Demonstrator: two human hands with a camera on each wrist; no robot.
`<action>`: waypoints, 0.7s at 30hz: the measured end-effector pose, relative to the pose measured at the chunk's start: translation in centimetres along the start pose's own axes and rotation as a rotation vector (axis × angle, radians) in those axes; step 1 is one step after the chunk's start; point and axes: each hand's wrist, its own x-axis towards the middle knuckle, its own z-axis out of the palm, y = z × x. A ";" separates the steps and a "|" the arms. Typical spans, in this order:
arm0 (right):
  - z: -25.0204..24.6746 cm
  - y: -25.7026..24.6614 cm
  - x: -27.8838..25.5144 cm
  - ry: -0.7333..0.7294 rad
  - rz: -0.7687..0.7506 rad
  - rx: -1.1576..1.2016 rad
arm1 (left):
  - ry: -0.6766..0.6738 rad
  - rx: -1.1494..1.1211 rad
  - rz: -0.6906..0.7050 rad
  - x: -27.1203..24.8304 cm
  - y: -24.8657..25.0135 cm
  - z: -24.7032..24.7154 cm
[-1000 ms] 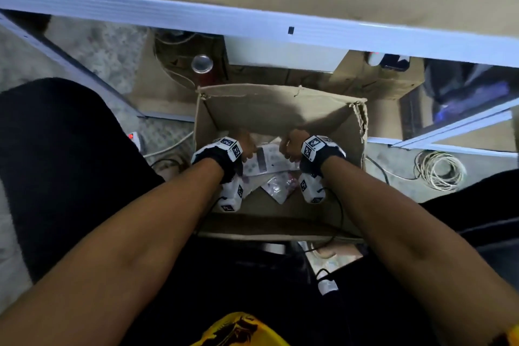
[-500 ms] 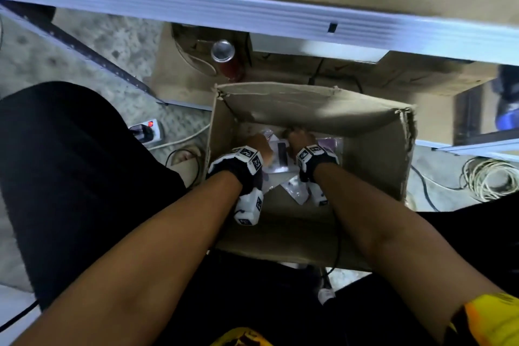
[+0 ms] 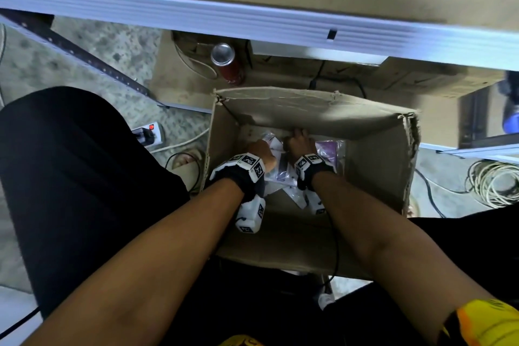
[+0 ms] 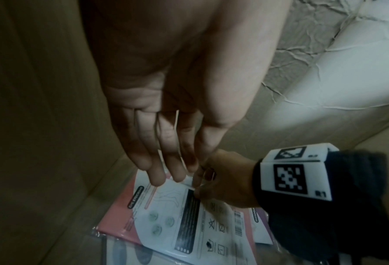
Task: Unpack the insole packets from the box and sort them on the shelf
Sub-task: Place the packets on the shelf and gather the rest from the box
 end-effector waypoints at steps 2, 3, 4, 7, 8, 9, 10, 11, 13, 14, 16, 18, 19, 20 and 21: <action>0.0 -0.2 0.0 -0.019 0.012 -0.004 | -0.004 0.013 0.011 0.0 -0.1 -0.1; -0.2 -0.3 -0.1 -0.036 0.014 -0.008 | -0.003 0.011 0.016 -0.1 -0.2 -0.2; -0.3 -0.3 -0.1 -0.053 0.009 -0.011 | -0.002 0.013 0.021 -0.1 -0.3 -0.2; -0.5 -0.1 -0.3 -0.098 -0.023 -0.033 | 0.003 0.034 0.037 0.1 -0.5 -0.3; -0.4 0.1 -0.6 -0.112 -0.035 -0.036 | 0.005 0.021 0.032 0.2 -0.5 -0.2; -0.2 0.3 -0.9 -0.113 -0.055 -0.032 | 0.006 0.012 0.028 0.2 -0.5 -0.2; 0.1 0.5 -1.3 -0.108 -0.082 -0.038 | 0.003 0.005 0.023 0.2 -0.5 -0.3; 0.2 0.7 -1.5 -0.101 -0.109 -0.062 | -0.001 0.000 0.012 0.2 -0.6 -0.2; 0.1 0.9 -1.8 -0.123 -0.124 -0.081 | -0.001 -0.014 -0.007 0.2 -0.6 -0.2; 0.0 0.9 -1.9 -0.139 -0.140 -0.095 | 0.000 -0.005 -0.010 0.2 -0.6 -0.2; -0.3 0.4 -1.8 -0.135 -0.202 -0.121 | 0.009 0.017 -0.013 0.2 -0.6 -0.2; -0.7 0.0 -1.9 -0.115 -0.220 -0.129 | 0.022 0.017 -0.012 0.0 -0.6 -0.2; -0.9 -0.2 -1.9 -0.109 -0.213 -0.121 | 0.013 0.021 -0.016 -0.1 -0.7 -0.2; -1.0 -0.2 -1.8 -0.109 -0.213 -0.114 | 0.005 0.034 -0.018 -0.2 -0.8 -0.3; -1.3 -0.3 -1.6 -0.119 -0.209 -0.101 | -0.005 0.038 -0.020 -0.3 -0.9 -0.3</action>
